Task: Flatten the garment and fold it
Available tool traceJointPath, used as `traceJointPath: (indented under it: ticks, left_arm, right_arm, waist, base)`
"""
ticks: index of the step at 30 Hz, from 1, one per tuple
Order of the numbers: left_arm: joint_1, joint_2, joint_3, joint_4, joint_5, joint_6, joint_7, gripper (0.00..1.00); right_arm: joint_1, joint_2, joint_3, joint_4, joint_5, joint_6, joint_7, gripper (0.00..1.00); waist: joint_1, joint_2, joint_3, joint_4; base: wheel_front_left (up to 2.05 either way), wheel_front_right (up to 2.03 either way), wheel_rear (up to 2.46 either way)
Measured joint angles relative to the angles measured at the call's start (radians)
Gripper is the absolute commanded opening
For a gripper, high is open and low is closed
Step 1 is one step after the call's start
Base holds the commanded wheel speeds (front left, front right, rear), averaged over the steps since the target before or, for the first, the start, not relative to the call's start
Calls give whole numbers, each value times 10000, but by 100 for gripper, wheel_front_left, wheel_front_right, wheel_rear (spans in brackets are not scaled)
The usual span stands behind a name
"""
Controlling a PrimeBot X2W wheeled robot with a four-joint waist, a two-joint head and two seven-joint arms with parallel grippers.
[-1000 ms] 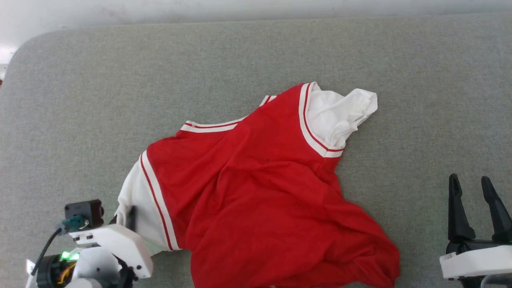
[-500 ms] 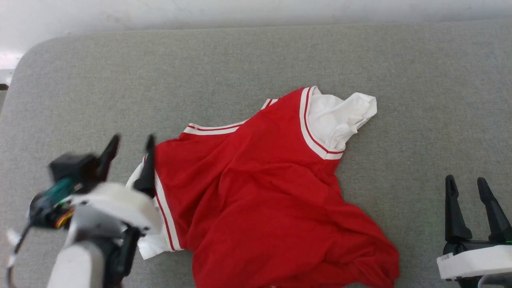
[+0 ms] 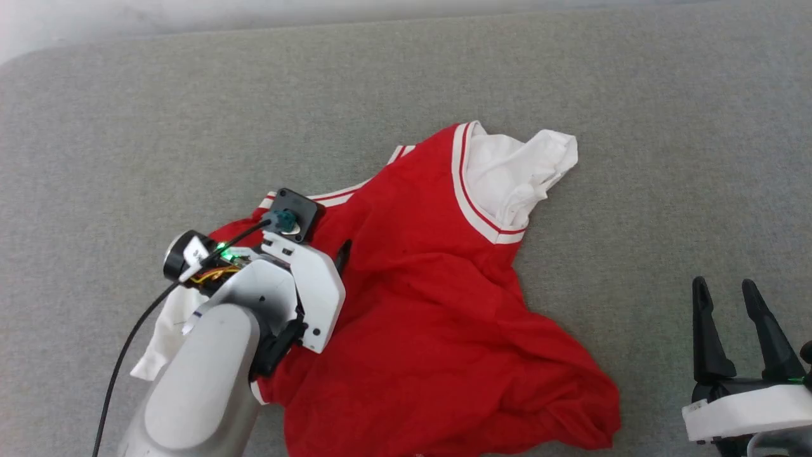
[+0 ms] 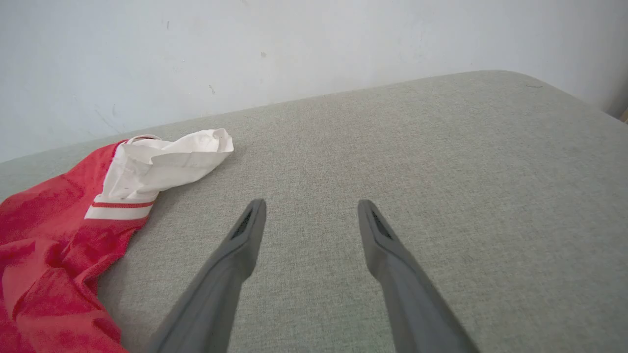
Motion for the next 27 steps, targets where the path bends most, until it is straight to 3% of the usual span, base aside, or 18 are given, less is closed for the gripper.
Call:
traceJointPath:
  ticks: [7,8,9,10,15,18,27]
  left_arm:
    - [-799,167,-635,1678,360,-88,-435,100]
    - [-932,190,-755,1864,405,-90,-508,62]
    - [-1049,219,-882,2011,433,-127,-569,12]
    - [-1161,222,-988,2138,431,-161,-650,0]
    - [-1478,138,-1120,2583,426,-127,-1327,0]
    - [-1702,102,-1104,2790,502,109,-1891,0]
    - [-2983,140,-594,3751,982,1423,-3710,0]
  right_arm:
    - [-52,-2,13,-73,-2,0,58,100]
    - [-73,-2,13,-98,-4,0,82,100]
    - [-90,0,17,-125,-4,0,96,100]
    - [-94,-2,17,-151,-4,0,100,100]
    - [-93,-2,-46,-236,-4,0,105,100]
    - [-94,-2,-65,-259,-4,0,125,100]
    - [-142,-2,2,-301,-2,0,188,100]
  waist:
    - [-1,0,250,-311]
    - [-1,0,279,-345]
    - [-1,0,303,-374]
    - [-2,-1,329,-398]
    - [-1,-1,430,-439]
    - [0,0,475,-418]
    - [2,0,676,-460]
  base:
    - [0,0,0]
    - [0,0,0]
    - [0,0,0]
    - [0,0,0]
    - [0,0,0]
    - [0,0,0]
    - [0,0,0]
